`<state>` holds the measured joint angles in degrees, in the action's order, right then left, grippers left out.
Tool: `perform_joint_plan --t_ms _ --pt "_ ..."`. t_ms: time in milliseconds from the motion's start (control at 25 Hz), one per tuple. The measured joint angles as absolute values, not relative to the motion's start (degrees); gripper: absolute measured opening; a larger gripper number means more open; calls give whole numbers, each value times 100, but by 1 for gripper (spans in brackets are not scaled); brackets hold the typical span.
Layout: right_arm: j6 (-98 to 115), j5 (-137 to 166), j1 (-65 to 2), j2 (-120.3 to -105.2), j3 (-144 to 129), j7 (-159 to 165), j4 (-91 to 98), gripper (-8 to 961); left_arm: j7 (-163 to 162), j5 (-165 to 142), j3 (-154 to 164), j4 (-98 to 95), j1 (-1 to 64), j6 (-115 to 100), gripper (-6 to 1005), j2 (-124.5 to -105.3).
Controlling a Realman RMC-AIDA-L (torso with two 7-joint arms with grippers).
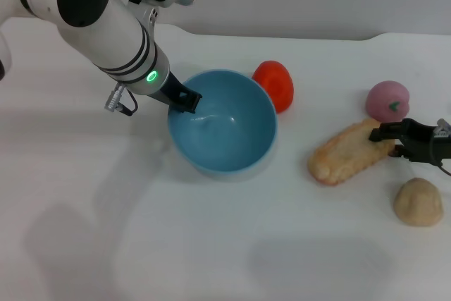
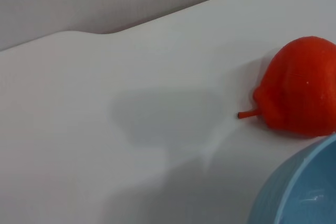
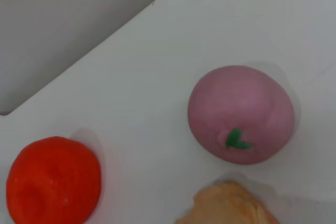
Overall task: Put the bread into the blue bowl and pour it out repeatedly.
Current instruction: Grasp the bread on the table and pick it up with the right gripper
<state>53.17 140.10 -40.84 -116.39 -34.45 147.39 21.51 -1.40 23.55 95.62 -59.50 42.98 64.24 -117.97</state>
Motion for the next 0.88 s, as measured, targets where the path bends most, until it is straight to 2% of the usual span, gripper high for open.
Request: perform_joint_plan --t_ms 560,880 --pt "5111 13923 -3968 -11743 -3656 14303 2503 392 -137 2345 9513 -5950 4302 6415 -1 -11795" --pt "6364 12597 -3614 -11765 -3665 13084 3428 332 -127 2342 9476 -5931 4299 6424 -1 -11797"
